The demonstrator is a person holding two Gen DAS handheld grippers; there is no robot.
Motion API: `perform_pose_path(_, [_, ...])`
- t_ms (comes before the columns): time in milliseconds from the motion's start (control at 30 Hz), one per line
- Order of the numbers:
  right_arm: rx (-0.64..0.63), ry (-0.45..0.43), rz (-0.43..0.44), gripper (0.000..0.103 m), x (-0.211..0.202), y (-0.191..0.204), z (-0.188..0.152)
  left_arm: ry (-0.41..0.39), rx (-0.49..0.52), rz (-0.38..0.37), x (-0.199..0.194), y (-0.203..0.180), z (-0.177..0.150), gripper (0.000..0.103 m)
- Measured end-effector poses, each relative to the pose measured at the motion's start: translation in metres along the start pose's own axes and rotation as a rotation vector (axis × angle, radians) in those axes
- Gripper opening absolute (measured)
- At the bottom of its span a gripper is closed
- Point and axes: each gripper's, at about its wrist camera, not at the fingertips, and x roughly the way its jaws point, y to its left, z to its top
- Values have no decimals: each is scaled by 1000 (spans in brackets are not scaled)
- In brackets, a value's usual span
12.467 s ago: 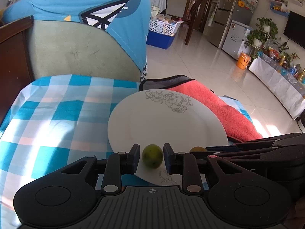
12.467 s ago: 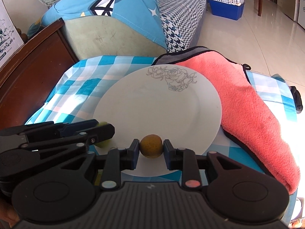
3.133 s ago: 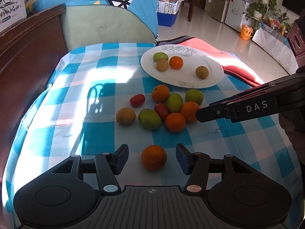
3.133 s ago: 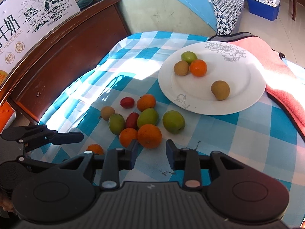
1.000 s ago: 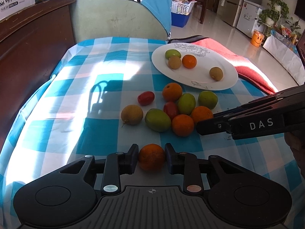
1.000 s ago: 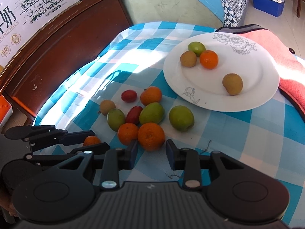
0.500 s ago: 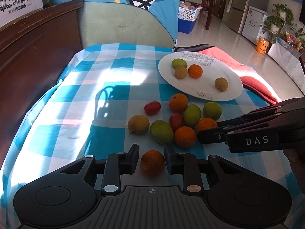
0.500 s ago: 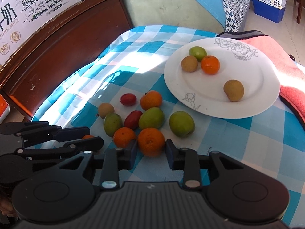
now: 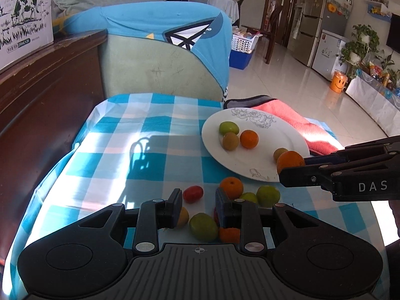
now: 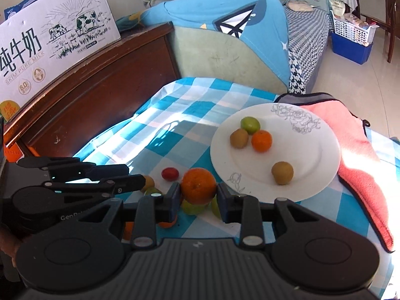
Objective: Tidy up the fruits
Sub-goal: 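Carry both oranges onto the white plate and open both grippers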
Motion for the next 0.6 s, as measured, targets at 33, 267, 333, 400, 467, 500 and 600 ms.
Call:
perform_pose_path(33, [6,-4,-5,32,-1,-3,2,-5,4,-6,0,-1,3,26])
perform_pose_path(267, [42,-11,-27,32,-2,-19,12,-25,29,-40,5,-11,17,26])
perform_pose_path(333, [48,-13,-31,32,-2,-23,15,-29,38,-46,7,-14,21,26])
perform_pose_path(400, [55,-16,-37,32,-2,-29,17,-34,52,-49,10,-17,25,26])
perform_pose_path(467, [57,-18,-49,32,-2,-35,20,-37,63,-54,16,-21,29,26])
perform_pose_path(500, [59,-19,-58,32,-2,-39,22,-37,68,-60,19,-22,31,26])
perform_pose_path(600, [85,-20,-80,32,0,-52,26,-36,76,-74,25,-25,35,26])
